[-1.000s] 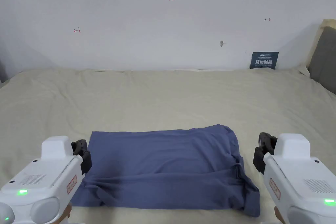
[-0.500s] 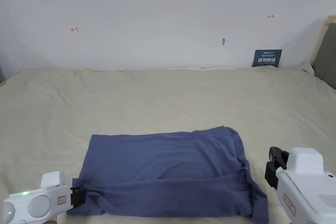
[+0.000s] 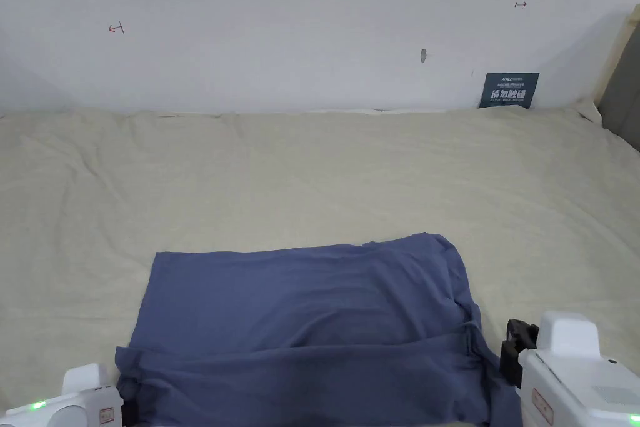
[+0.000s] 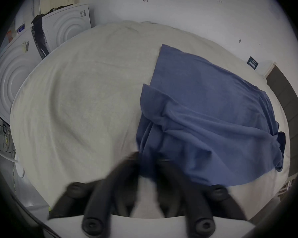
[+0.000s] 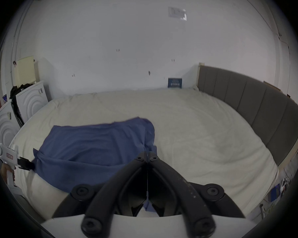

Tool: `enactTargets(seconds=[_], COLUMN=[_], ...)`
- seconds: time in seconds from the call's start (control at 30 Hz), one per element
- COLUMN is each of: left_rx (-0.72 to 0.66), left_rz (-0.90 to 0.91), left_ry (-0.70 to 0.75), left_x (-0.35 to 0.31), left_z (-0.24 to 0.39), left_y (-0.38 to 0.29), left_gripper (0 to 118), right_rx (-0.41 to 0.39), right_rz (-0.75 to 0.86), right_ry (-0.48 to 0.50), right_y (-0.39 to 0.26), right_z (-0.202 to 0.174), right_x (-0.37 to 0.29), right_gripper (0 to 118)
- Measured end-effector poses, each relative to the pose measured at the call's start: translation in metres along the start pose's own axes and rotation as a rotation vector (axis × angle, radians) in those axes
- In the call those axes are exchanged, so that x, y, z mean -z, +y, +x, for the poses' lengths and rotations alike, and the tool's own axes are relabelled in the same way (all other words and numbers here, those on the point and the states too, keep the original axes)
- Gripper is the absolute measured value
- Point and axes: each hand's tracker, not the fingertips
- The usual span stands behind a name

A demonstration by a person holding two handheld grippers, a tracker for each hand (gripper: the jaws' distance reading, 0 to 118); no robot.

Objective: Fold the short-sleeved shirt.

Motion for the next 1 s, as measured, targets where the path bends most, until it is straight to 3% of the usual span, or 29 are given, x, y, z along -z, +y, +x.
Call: enactTargets(seconds=[0.1,0.13,0.17,0.4,0.43,0.5,0.53,0.63,0.73,1.0], left_rx=[-0.001,-0.006,-0.024,0.001,0.002,-0.005,-0.012,-0.031,-0.059,-0.063], left_rz=[-0.004,0.005,0.026,0.071,0.071,0.066,0.066,0.070,0.079,0.047], left_ry=[-0.013,-0.019,-0.032,-0.067,-0.066,-0.067,-0.067,-0.070,-0.074,-0.083], left_x=[0.001,-0.003,-0.009,-0.033,-0.034,-0.037,-0.039,-0.043,-0.055,-0.078], left_z=[-0.003,-0.005,-0.006,-0.008,-0.009,-0.010,-0.011,-0.016,-0.021,-0.051], left_y=[0.006,0.008,0.010,0.015,0.016,0.015,0.014,0.011,0.005,-0.041], left_gripper=[6,6,6,6,6,6,6,6,6,6], right_rx=[0.002,0.000,-0.002,0.042,0.054,0.127,0.140,0.071,0.106,0.105], right_rz=[-0.123,-0.181,-0.219,-0.419,-0.427,-0.425,-0.414,-0.354,-0.316,-0.330], right_ry=[0.003,0.003,0.006,-0.034,-0.025,0.055,0.076,0.062,0.074,0.099], right_y=[-0.014,-0.020,-0.028,-0.074,-0.078,-0.080,-0.077,-0.072,-0.063,-0.087], right_z=[0.005,0.006,0.006,0.010,0.010,0.014,0.014,0.017,0.026,0.045], right_x=[0.031,0.042,0.053,0.107,0.107,0.103,0.097,0.085,0.059,0.003], right_gripper=[65,78,81,80,70,25,16,15,15,15])
